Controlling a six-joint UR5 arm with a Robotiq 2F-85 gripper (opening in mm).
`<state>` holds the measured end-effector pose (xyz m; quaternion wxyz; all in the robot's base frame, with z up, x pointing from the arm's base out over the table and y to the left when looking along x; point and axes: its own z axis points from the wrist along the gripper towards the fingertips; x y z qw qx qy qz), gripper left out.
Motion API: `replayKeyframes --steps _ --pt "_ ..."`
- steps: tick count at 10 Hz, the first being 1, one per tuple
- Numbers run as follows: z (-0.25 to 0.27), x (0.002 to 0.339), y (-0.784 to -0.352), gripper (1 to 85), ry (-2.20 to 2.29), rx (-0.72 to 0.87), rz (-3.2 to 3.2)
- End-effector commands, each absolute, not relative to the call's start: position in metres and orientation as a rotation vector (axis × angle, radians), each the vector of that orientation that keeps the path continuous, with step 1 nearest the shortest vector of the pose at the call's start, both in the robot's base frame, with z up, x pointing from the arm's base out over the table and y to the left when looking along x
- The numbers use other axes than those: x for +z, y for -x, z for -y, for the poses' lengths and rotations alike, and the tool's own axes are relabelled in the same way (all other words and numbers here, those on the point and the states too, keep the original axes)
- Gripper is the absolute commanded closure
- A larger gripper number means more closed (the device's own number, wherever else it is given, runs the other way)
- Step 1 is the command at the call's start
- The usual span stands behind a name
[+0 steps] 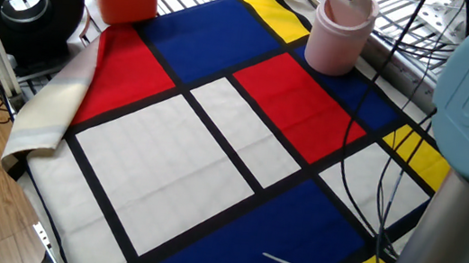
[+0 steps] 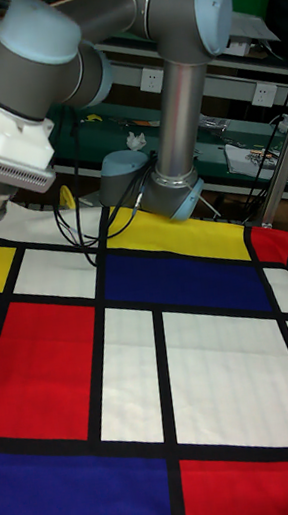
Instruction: Put the garbage in the trash can
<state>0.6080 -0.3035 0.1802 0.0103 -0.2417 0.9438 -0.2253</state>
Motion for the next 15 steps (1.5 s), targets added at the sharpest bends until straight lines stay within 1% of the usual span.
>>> replayKeyframes --steps 1,3,5,6,7,8,9,10,11,12,13,14,15 --pt "0.326 0.164 -0.625 84.7 0.791 -0.771 -2.854" --pt "0.332 0.156 -0.625 84.7 0.793 -0.786 -2.836" --pt "0.328 0.156 -0.623 84.7 0.795 -0.759 -2.84" --pt "0.325 0.168 -0.621 84.7 0.806 -0.775 -2.865" --pt "0.327 0.192 -0.621 84.7 0.843 -0.865 -2.884" --pt "0.309 0.19 -0.614 84.7 0.83 -0.767 -2.932" --pt "0.287 0.179 -0.606 84.7 0.777 -0.631 -2.982" --pt "0.283 0.176 -0.595 84.7 0.734 -0.604 -3.033" --pt "0.257 0.169 -0.582 84.7 0.638 -0.473 -3.111" --pt "0.211 0.16 -0.58 84.7 0.525 -0.257 -3.137" --pt "0.185 0.157 -0.581 84.7 0.431 -0.155 -3.138" --pt "0.17 0.157 -0.579 84.7 0.367 -0.099 -3.161" --pt "0.168 0.156 -0.583 84.7 0.315 -0.163 -3.17"
